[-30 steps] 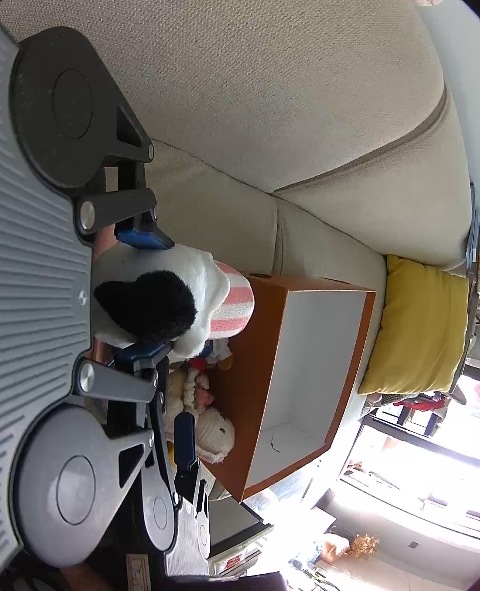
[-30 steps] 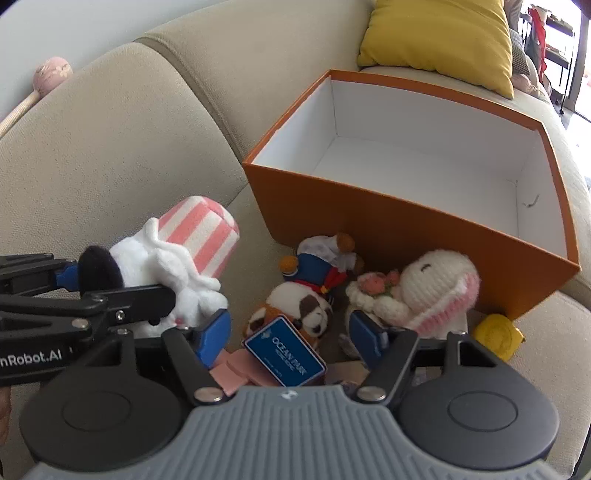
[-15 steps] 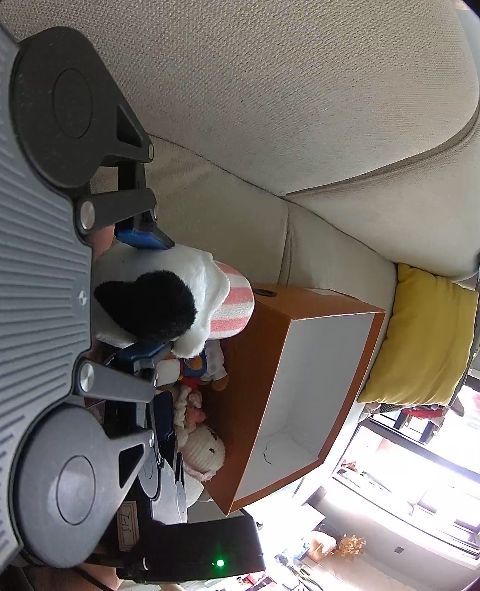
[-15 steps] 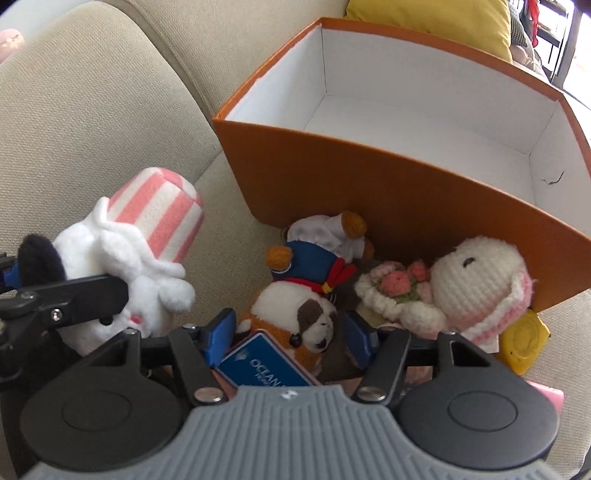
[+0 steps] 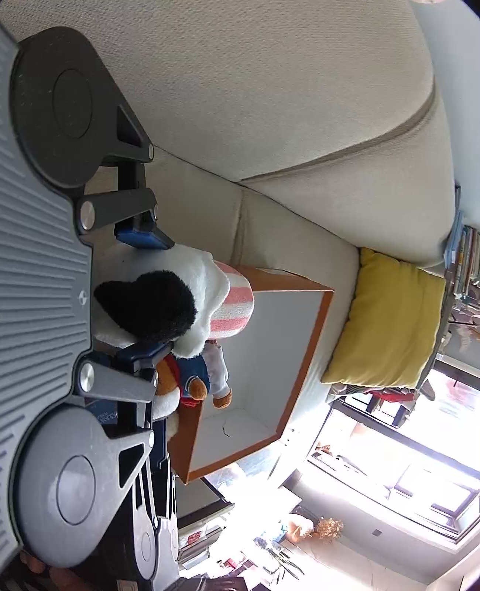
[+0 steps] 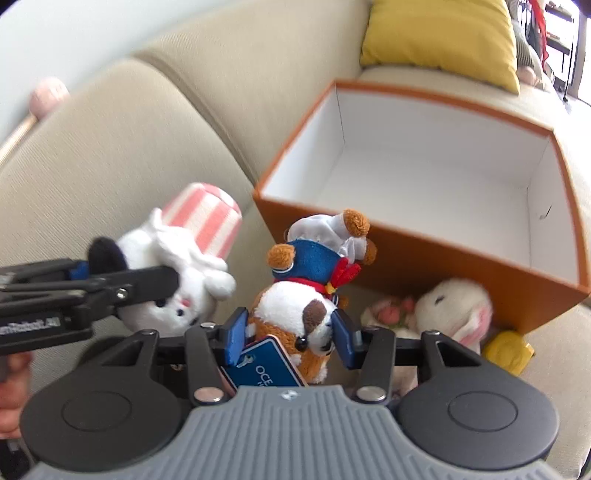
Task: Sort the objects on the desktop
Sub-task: 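Carry both plushes into the orange box and open both tools to release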
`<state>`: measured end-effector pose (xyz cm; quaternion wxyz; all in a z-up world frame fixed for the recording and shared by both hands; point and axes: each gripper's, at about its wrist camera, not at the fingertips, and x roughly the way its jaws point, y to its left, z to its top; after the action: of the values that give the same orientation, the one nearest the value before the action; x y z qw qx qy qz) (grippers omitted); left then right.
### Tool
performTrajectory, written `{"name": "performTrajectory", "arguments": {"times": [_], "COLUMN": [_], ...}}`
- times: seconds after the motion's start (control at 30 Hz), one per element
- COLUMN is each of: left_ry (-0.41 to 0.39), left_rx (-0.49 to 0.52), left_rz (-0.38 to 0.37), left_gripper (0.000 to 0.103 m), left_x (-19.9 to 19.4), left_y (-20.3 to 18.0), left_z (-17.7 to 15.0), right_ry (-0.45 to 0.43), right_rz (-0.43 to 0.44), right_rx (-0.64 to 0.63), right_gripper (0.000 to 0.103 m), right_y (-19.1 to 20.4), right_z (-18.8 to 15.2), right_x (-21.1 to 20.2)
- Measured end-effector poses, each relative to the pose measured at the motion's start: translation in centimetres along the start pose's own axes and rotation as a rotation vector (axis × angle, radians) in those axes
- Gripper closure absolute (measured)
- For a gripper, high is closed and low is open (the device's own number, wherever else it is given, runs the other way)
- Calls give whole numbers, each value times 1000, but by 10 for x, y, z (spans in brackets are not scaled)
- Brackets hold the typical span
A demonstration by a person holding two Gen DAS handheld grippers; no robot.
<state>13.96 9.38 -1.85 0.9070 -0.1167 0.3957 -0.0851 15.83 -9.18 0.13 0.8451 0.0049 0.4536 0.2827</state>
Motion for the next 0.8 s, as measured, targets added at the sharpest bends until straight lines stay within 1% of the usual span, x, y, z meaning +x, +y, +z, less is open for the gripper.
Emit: {"name": "performTrajectory", "arguments": {"times": [0.1, 0.2, 0.3, 0.37, 0.47, 0.57, 0.63, 0.7, 0.8], "left_ry": [-32, -65, -69, -49, 7, 94, 144, 191, 246], "left_rx": [33, 68, 79, 93, 115, 148, 177, 215, 236], "left_rz": [-16, -37, -49, -53, -22, 12, 28, 58, 98], "left_gripper": [45, 45, 45, 45, 45, 45, 45, 45, 45], "left_x": [-2, 3, 22, 42, 81, 119, 137, 152, 167], "left_y": [-11, -22, -34, -42, -51, -56, -60, -64, -65], "left_z": [21, 46, 72, 86, 95, 91, 87, 81, 76], "right_ry": [-69, -145, -188, -186, -138, -60, -16, 24, 84], "right_rz": [31, 28, 25, 26, 36, 74, 77, 71, 95], "right_rx": [29, 44, 93, 139, 218, 295, 311, 309, 339], "right_gripper": [52, 52, 52, 52, 52, 52, 52, 52, 52], "right_y": [-11, -21, -42, -59, -85, -109, -119, -126, -135], "right_z": [19, 44, 66, 78, 88, 83, 85, 80, 71], "right_x": [-25, -41, -42, -33, -4, 26, 51, 67, 88]}}
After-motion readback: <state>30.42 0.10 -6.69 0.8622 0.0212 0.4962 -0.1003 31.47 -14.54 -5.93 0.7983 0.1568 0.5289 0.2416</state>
